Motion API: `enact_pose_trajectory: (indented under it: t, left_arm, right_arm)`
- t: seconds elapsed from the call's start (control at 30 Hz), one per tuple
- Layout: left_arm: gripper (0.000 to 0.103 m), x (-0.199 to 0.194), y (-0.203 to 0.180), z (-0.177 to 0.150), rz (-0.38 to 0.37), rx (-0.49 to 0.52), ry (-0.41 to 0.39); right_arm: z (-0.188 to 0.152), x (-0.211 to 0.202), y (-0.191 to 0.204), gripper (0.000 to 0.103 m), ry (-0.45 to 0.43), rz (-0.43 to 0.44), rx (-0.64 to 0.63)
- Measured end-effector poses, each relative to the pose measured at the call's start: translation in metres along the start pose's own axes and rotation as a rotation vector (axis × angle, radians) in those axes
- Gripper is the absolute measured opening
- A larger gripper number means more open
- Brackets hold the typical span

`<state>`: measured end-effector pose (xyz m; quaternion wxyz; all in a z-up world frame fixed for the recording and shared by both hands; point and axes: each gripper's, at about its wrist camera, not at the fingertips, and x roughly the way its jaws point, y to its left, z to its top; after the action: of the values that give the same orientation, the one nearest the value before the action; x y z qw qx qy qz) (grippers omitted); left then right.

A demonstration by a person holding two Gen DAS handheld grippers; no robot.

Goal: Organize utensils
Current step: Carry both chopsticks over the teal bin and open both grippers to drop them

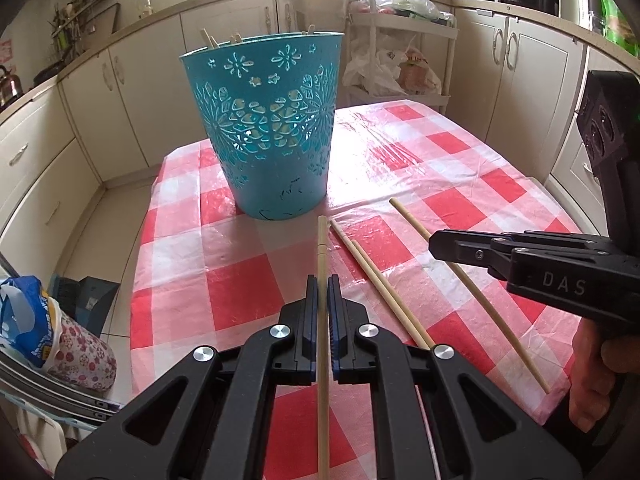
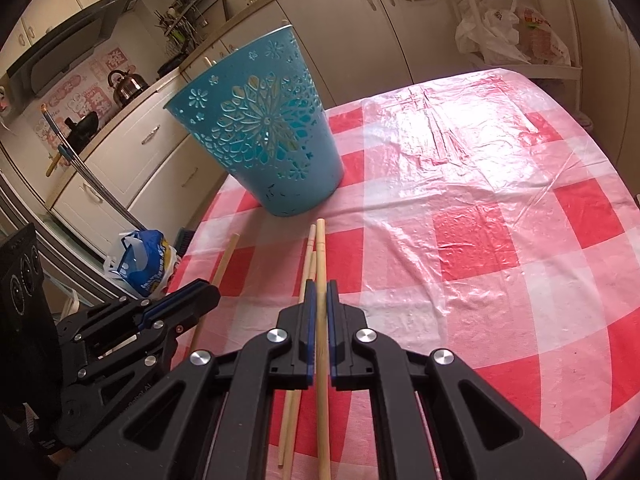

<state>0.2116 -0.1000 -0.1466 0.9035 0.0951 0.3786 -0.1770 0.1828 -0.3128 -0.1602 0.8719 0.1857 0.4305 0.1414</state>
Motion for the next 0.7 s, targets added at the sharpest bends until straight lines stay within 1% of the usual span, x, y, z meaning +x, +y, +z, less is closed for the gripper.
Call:
enact_pose_trajectory:
  t: [0.23,0.37,0.53,0.7]
  left_arm:
    - [0.005,-0.006,0.002,0.001,0.001,-0.009,-0.023]
    - [0.005,-0.012,0.008,0.002,-0.024,-0.041,-0.051]
    - [0.005,-0.028,0.021,0.004,-0.069,-0.099,-0.126]
    - [0.005,-0.046,0.034,0.009,-0.091,-0.143,-0.202]
  right_arm:
    - [0.002,-0.005,-0.002,0.006,-0.026,0.025,0.018]
    - [0.004,-0.008,-0.006,0.006,-0.041,0.042,0.041]
    - [0.006,-0.015,-0.010,0.006,-0.079,0.065,0.071]
    - [0.010,-0.027,-0.011,0.006,-0.140,0.072,0.085]
